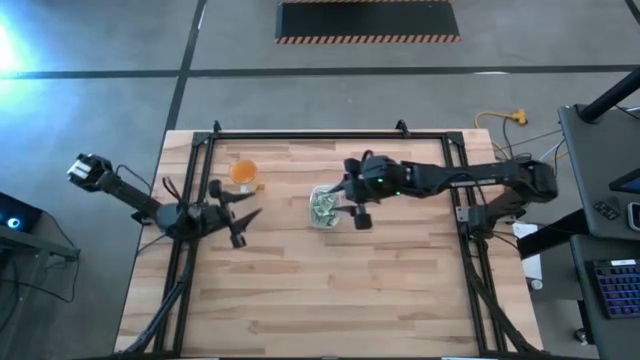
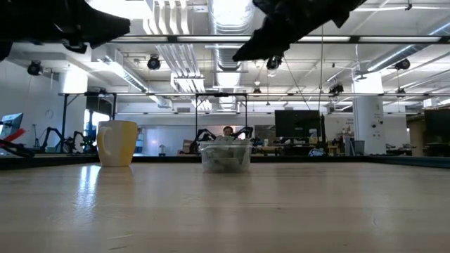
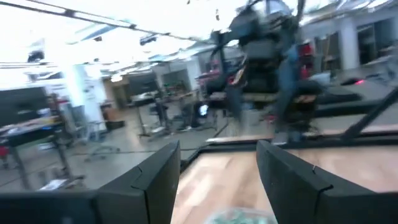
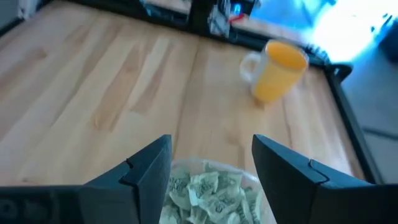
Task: Pick and place Stevia / Truvia into bins
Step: Return to Home Position
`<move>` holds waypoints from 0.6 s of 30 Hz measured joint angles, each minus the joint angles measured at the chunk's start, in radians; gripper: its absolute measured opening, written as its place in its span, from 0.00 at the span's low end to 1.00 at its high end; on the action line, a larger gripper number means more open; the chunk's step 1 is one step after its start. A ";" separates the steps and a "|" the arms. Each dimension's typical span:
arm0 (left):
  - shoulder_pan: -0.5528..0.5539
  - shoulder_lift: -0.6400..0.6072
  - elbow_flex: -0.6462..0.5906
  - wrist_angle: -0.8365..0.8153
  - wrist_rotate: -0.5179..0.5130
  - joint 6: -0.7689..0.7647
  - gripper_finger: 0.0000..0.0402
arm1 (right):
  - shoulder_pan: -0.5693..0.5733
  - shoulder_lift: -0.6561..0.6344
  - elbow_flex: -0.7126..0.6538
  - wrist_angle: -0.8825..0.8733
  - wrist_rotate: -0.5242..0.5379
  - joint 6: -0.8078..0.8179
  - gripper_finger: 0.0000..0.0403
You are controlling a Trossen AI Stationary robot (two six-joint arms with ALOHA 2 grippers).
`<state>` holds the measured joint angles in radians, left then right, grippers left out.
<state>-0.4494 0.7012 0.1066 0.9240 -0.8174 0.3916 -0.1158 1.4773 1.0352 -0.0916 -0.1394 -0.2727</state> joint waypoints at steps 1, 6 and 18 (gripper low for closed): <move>0.034 -0.007 0.000 -0.018 0.018 -0.006 0.49 | 0.000 -0.023 -0.019 0.020 0.000 -0.003 0.53; 0.241 -0.020 0.011 -0.111 0.359 -0.114 0.49 | 0.000 -0.138 -0.098 0.097 0.001 -0.032 0.53; 0.418 -0.160 0.005 -0.345 0.472 -0.168 0.49 | -0.062 -0.411 -0.348 0.255 0.008 0.003 0.53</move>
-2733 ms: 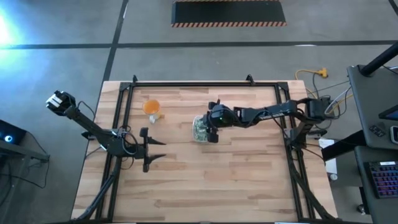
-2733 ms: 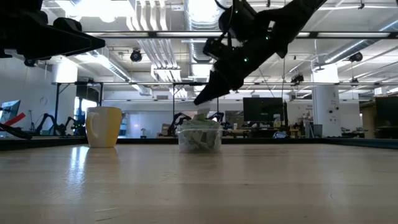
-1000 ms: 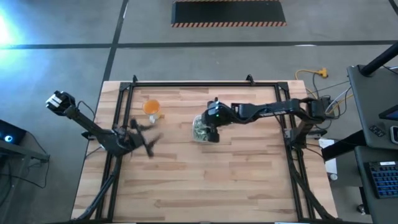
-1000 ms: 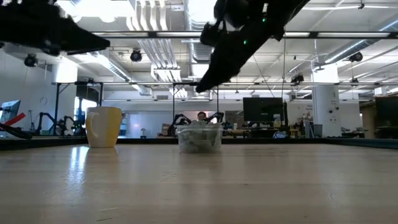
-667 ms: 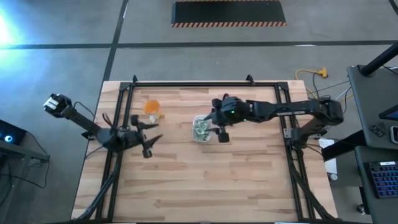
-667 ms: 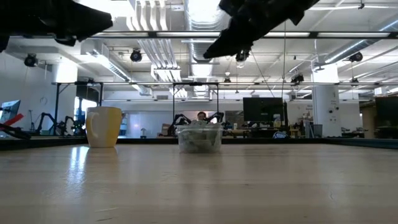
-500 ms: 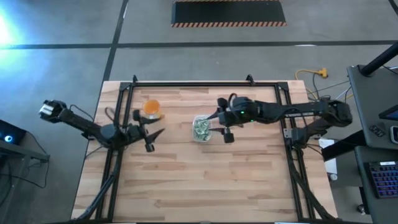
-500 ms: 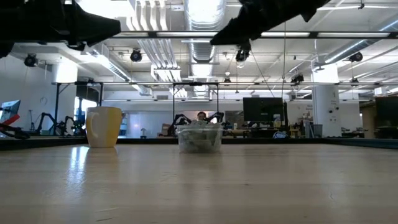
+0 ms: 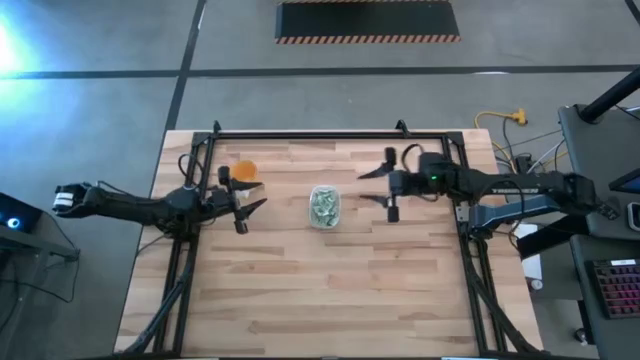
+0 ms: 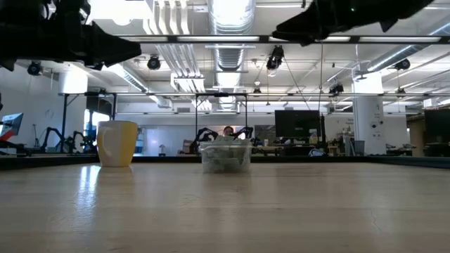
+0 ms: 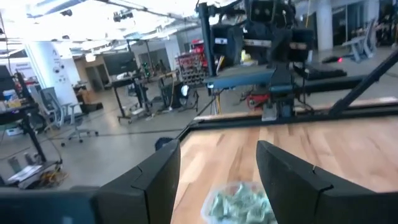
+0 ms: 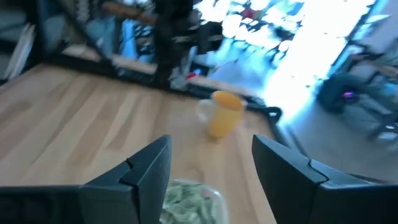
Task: Pick and place Stevia / Truvia into bins
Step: Return to Home Position
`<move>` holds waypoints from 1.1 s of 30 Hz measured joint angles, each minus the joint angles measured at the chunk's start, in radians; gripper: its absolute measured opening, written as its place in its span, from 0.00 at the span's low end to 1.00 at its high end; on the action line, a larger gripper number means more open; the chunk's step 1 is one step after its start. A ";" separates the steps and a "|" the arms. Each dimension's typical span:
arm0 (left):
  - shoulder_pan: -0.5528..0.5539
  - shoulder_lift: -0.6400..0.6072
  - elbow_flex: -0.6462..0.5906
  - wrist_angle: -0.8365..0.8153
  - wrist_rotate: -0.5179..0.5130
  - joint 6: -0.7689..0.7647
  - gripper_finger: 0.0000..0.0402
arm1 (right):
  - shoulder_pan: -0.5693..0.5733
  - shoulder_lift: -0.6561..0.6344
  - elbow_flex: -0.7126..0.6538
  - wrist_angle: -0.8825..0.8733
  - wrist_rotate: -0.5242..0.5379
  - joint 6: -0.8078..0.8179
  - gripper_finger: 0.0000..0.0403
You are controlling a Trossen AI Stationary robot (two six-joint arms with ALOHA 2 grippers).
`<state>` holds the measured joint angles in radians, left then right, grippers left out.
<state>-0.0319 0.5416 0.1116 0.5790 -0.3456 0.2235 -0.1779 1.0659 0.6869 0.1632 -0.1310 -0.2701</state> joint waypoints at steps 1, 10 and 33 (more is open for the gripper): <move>0.000 -0.032 0.000 -0.046 -0.002 0.000 0.49 | -0.015 -0.030 -0.033 0.027 0.000 0.014 0.53; 0.000 -0.491 0.000 -0.522 -0.007 -0.009 0.49 | -0.097 -0.269 -0.256 0.192 -0.052 0.052 0.53; 0.000 -0.515 -0.103 -0.477 0.059 -0.054 0.49 | -0.121 -0.376 -0.423 0.345 -0.221 0.156 0.53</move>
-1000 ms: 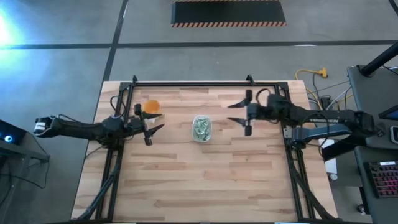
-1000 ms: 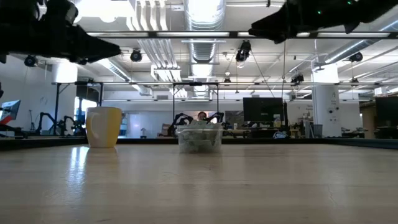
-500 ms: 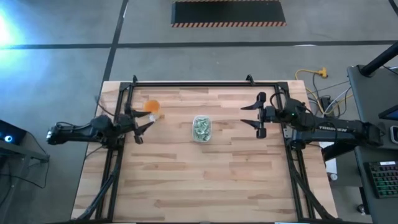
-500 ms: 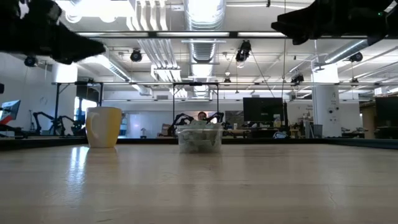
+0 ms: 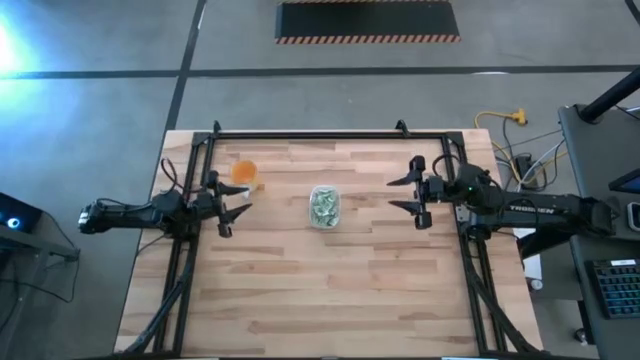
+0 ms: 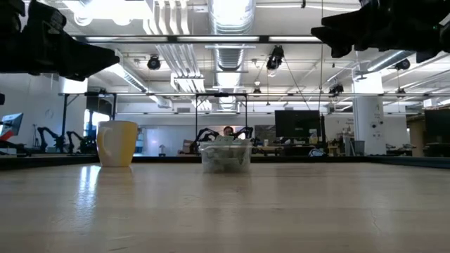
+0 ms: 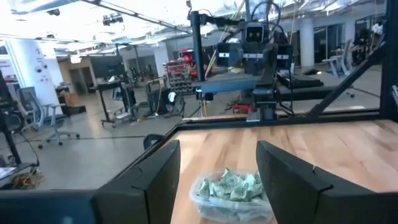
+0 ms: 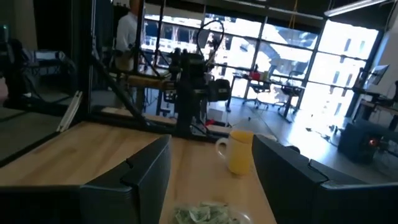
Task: Pick and place Stevia / Truvia into bins
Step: Return to Home Position
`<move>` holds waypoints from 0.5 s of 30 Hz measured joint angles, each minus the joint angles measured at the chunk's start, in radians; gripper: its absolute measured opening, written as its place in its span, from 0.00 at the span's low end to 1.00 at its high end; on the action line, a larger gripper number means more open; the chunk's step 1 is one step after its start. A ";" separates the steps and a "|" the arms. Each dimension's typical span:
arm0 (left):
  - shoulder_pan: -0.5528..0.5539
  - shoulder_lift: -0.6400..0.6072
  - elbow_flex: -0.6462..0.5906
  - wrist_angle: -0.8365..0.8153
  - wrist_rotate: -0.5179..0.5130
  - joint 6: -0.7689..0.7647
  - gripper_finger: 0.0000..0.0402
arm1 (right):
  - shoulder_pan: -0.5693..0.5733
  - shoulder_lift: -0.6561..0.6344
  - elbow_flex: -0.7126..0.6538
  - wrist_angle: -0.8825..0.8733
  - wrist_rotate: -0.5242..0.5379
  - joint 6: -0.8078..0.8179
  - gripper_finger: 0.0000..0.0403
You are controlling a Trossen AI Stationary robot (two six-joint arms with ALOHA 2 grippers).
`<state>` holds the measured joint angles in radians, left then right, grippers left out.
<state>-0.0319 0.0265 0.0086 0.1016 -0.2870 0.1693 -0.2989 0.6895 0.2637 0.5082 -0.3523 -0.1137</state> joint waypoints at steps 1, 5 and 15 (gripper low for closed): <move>0.000 0.001 0.000 0.003 0.003 0.000 0.49 | 0.000 0.000 -0.013 0.027 -0.001 0.004 0.53; 0.000 0.003 0.000 -0.005 0.006 0.000 0.49 | 0.000 0.000 -0.072 0.093 0.000 0.017 0.53; 0.000 0.004 -0.001 -0.017 0.021 0.000 0.49 | -0.043 -0.039 -0.182 0.192 0.006 0.029 0.53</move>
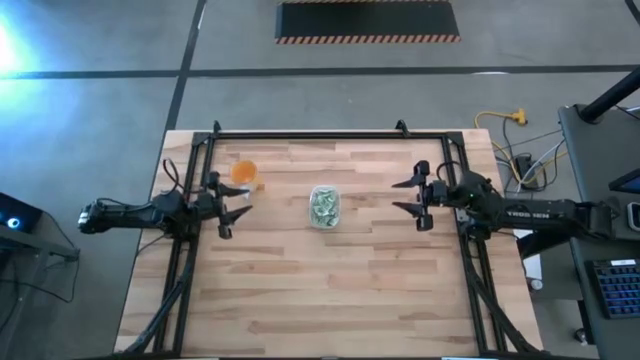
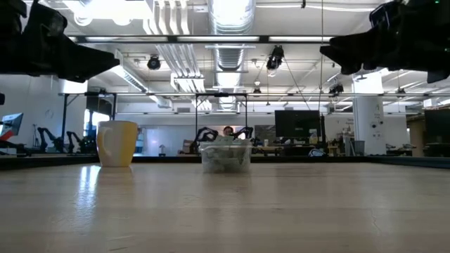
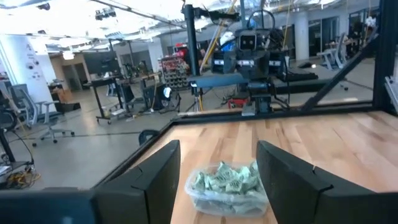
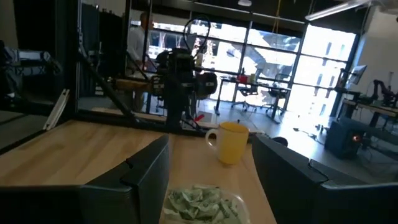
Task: Pick and place Stevia / Truvia into bins
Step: Return to Home Position
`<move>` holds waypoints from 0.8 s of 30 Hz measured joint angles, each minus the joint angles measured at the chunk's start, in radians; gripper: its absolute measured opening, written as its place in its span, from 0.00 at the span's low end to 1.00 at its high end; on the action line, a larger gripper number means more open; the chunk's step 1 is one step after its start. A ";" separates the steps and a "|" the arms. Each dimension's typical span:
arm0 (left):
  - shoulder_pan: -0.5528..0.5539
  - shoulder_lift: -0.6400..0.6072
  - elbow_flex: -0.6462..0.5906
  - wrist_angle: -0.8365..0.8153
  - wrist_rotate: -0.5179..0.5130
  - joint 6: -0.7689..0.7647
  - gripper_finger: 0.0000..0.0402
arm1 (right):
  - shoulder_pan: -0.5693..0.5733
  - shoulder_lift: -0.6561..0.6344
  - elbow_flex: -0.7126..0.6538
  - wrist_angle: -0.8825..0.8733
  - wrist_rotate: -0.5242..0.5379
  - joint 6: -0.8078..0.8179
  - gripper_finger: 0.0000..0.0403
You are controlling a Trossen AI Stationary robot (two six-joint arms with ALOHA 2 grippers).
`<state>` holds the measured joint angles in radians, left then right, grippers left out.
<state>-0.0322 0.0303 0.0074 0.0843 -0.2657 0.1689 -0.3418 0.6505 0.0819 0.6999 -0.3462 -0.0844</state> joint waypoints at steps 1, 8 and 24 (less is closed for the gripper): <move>0.000 0.000 0.000 -0.010 0.000 -0.002 0.49 | -0.004 -0.015 -0.009 0.001 0.000 0.003 0.53; 0.000 -0.002 -0.001 -0.027 0.003 -0.003 0.49 | 0.067 -0.069 -0.073 0.038 0.011 0.022 0.53; -0.002 0.004 -0.002 -0.030 0.003 0.001 0.49 | 0.138 -0.163 -0.073 -0.060 0.122 -0.016 0.53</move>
<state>-0.0337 0.0341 0.0055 0.0540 -0.2623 0.1699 -0.2038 0.4880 0.0090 0.6395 -0.2244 -0.1006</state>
